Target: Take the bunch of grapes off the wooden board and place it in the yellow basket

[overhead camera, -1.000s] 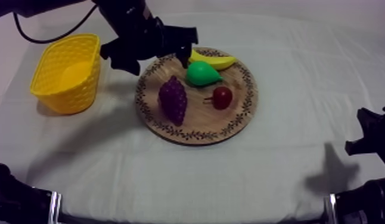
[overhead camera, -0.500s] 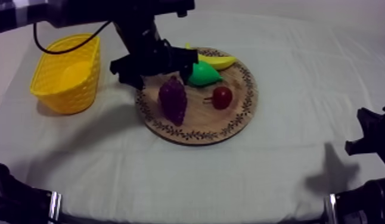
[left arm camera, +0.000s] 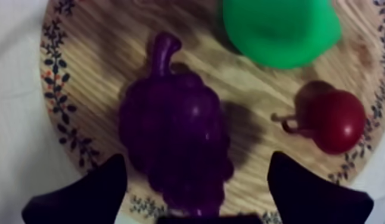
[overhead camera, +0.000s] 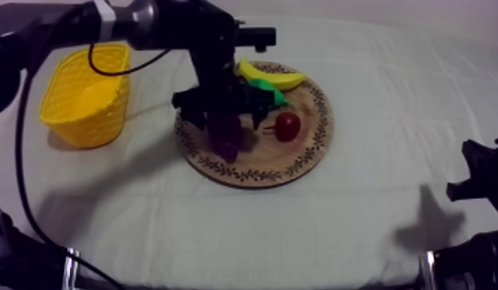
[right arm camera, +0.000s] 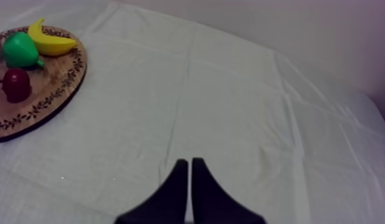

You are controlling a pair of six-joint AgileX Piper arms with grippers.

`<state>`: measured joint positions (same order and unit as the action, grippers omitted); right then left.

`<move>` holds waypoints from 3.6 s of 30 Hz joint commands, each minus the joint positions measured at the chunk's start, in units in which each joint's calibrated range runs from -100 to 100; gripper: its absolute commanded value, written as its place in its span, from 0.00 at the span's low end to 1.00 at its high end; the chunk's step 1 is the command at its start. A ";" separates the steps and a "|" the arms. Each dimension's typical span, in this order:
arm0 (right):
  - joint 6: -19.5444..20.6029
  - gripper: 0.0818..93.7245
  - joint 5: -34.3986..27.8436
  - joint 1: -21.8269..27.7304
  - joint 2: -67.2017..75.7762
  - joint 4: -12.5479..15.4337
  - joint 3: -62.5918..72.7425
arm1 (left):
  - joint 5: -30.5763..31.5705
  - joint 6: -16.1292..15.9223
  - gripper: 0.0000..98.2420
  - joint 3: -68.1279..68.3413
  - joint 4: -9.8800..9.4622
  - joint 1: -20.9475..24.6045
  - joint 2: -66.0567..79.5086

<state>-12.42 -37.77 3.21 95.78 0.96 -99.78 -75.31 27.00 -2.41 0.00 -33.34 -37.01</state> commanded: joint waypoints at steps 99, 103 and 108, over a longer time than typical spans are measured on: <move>-0.01 0.00 0.03 0.01 -0.02 0.00 0.01 | -7.08 -3.50 0.42 27.08 -4.93 20.19 40.33; -0.01 0.00 0.03 0.01 -0.02 0.00 0.01 | -7.18 -4.38 0.42 23.69 -5.37 22.05 38.29; -0.01 0.00 0.03 0.01 -0.02 0.00 0.01 | -7.18 -5.14 0.42 19.15 -5.71 23.98 34.21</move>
<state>-12.30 -37.76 3.21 95.78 0.96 -99.78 -82.47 21.94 17.98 -5.65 -9.70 -1.57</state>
